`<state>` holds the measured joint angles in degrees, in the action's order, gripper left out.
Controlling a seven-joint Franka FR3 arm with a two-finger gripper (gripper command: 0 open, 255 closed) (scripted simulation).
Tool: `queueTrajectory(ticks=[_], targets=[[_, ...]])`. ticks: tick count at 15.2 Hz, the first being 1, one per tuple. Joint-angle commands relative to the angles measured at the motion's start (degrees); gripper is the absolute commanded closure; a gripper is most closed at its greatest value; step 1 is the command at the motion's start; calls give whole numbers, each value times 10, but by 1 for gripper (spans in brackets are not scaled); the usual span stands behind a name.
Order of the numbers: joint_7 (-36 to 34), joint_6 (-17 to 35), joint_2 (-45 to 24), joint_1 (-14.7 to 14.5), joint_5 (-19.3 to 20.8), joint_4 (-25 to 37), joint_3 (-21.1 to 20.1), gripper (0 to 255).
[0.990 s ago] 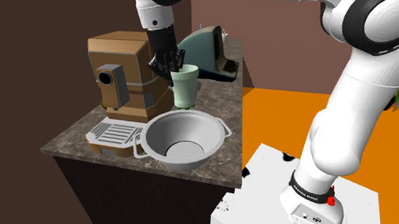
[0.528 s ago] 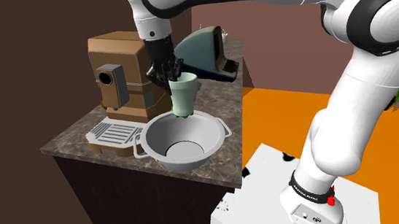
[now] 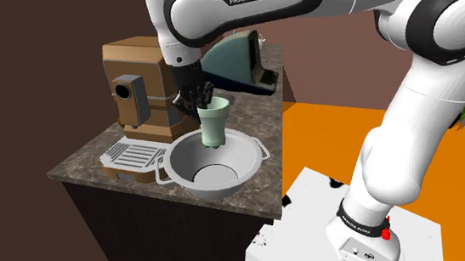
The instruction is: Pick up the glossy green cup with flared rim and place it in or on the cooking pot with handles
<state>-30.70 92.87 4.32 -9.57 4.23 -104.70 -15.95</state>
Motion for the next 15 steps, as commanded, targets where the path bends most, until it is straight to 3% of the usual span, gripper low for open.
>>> queueTrajectory(ticks=[1,8,15], targets=[[-1,16,2,0,-1,-17,0,255],[-6,66,0,0,1,-65,0,255],[-6,66,0,0,1,-65,0,255]])
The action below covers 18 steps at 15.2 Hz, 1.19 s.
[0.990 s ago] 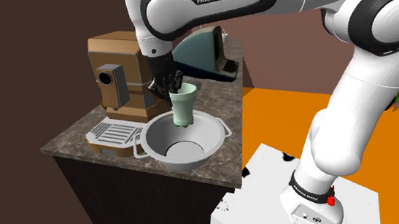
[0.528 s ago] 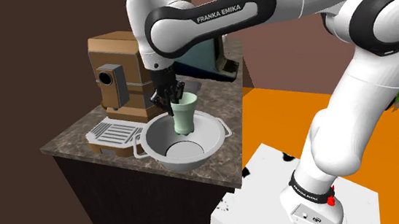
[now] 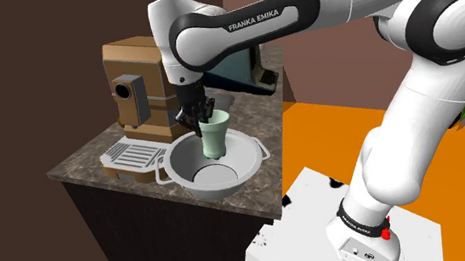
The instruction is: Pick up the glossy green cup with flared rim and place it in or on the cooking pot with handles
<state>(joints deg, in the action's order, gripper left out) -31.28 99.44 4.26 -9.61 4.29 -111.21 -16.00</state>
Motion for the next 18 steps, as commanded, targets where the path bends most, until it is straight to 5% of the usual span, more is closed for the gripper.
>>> queueTrajectory(ticks=[1,6,10,18], targets=[[0,0,0,0,0,0,0,0],[0,0,0,0,0,0,0,0],[-1,-74,-10,-3,1,84,-4,0],[-1,-74,-10,-3,1,84,-4,0]])
